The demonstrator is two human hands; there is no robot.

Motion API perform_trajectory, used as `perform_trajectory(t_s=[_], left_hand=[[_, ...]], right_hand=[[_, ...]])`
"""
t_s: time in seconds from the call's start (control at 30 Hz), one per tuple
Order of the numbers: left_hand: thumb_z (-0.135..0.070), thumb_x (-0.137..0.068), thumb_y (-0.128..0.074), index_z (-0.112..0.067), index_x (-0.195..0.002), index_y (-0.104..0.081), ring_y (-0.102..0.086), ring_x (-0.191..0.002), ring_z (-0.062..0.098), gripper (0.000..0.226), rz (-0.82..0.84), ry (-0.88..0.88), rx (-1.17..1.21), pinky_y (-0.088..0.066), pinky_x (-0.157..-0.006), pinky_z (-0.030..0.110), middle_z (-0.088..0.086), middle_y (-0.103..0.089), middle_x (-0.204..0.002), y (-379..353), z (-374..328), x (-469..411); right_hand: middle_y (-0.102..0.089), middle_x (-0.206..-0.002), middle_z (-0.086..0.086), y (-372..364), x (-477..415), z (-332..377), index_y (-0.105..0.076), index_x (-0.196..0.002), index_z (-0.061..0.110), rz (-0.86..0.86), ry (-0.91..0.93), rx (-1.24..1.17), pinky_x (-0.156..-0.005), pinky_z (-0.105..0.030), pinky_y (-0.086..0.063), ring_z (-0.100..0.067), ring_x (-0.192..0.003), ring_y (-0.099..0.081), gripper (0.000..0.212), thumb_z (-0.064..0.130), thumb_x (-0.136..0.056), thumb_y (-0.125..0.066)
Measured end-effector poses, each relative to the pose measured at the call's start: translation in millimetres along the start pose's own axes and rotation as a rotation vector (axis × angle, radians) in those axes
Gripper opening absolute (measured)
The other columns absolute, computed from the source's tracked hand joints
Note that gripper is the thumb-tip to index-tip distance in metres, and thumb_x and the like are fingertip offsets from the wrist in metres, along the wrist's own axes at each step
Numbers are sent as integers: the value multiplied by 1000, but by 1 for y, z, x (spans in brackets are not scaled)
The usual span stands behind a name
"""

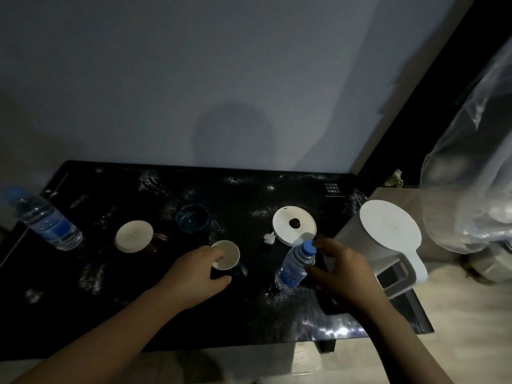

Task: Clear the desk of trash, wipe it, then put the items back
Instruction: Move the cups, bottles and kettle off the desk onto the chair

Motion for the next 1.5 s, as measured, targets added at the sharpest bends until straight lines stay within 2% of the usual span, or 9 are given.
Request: perform_trajectory(t_s=[0.07,0.17,0.5,0.67,0.8,0.93,1.07,1.23,1.5], left_hand=[[-44,-85,-65,-24,-130,-50,-52,-113,7,52,2,21,-7,-47,-91,24,-9,-51,-127,-3,2,-2],[-44,-84,-66,-25,-130,-49,-51,-113,8,52,4,59,-9,-47,-91,24,-8,-49,-128,-8,6,-7],[-42,-84,-68,-23,-132,-46,-51,-114,10,56,-24,155,19,-44,-88,20,-5,-47,-131,-26,12,-17],[-41,-83,-69,-20,-132,-45,-51,-115,14,58,19,210,14,-47,-93,27,-1,-47,-132,-37,21,-21],[-40,-83,-70,-19,-140,-35,-47,-119,17,69,67,217,4,-44,-96,29,2,-40,-137,-42,24,-36],[-43,-78,-74,-19,-143,-31,-43,-123,23,81,73,257,-9,-43,-100,33,4,-34,-142,-50,33,-49],[-50,-76,-73,-16,-146,-25,-39,-129,27,91,102,307,-7,-41,-103,36,7,-30,-146,-62,41,-63],[-62,-66,-75,-15,-146,-21,-38,-129,31,107,103,379,-60,-43,-102,40,9,-24,-148,-78,50,-78],[-56,-69,-77,-16,-152,-5,-24,-138,37,117,127,430,-66,-35,-107,44,11,-10,-155,-96,61,-90]], right_hand=[[-66,-102,4,4,-2,-8,-59,-115,27,-27,-11,-18,-71,-29,-48,-11,-86,-57,37,29,-80,-71],[-65,-100,3,-1,-10,-17,-58,-113,25,-4,-10,-31,-74,-34,-52,-14,-89,-59,35,29,-80,-72],[-60,-120,5,-29,-36,-31,-52,-128,25,85,74,-66,-84,-30,-52,-12,-102,-60,53,32,-80,-73],[-61,-115,6,-41,-44,-38,-52,-125,27,98,86,-80,-76,-22,-46,-11,-96,-59,51,34,-78,-73],[-59,-112,3,-48,-50,-38,-54,-120,24,109,99,-66,-78,-27,-48,-14,-95,-57,45,30,-79,-72],[-57,-108,3,-60,-53,-40,-54,-113,23,141,96,-72,-72,-23,-41,-14,-90,-53,37,29,-81,-71],[-60,-102,5,-66,-54,-47,-52,-103,27,118,78,-132,-73,-31,-50,-13,-88,-57,33,30,-79,-73],[-61,-102,5,-71,-54,-52,-52,-105,27,101,64,-180,-76,-36,-53,-13,-90,-59,33,28,-80,-73],[-63,-103,12,-76,-56,-58,-54,-104,33,105,41,-268,-77,-31,-55,-4,-91,-60,32,28,-79,-74]])
Point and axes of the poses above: each hand's wrist, its own x-axis away from the middle knuckle, its own y-axis out of the back of the hand, z = x × y, the point moved 10 cm from there along -x, towards the middle knuckle
